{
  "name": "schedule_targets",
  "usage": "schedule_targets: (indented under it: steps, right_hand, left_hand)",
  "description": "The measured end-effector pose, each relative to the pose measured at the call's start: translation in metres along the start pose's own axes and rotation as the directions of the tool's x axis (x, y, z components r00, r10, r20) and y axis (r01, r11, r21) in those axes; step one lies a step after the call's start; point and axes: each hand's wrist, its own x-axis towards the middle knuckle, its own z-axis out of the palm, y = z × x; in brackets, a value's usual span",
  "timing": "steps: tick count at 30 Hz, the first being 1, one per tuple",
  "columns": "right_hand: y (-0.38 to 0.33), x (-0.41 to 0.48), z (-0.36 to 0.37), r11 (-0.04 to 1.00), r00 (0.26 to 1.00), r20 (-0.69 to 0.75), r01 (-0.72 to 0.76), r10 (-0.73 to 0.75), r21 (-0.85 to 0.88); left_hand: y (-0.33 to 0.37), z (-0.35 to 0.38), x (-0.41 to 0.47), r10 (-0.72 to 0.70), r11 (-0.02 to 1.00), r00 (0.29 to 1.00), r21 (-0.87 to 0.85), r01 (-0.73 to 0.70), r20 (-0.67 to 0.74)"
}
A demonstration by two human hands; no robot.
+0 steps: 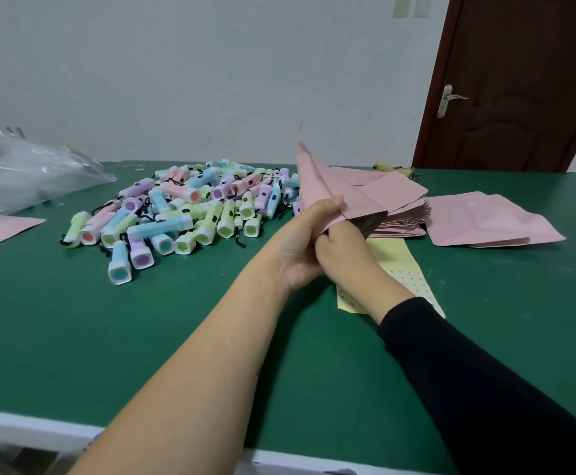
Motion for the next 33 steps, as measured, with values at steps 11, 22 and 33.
schedule_targets:
  steps: [11,22,33]
  right_hand:
    - [-0.001,0.0,-0.006,0.968,0.987,-0.085,-0.113,0.135,0.224]
    - [-0.007,0.008,0.001,0.868,0.977,-0.123,-0.095,0.176,0.487]
    - [-0.001,0.009,0.004,0.983,0.991,-0.134,0.023,0.001,0.185]
  left_hand:
    - [0.0,0.001,0.001,-0.009,0.999,0.999,-0.032,0.011,0.046]
    - [0.0,-0.003,0.001,-0.087,0.991,0.966,-0.08,0.109,0.243]
    - [-0.001,-0.002,0.007,-0.027,0.985,0.99,-0.165,0.051,0.142]
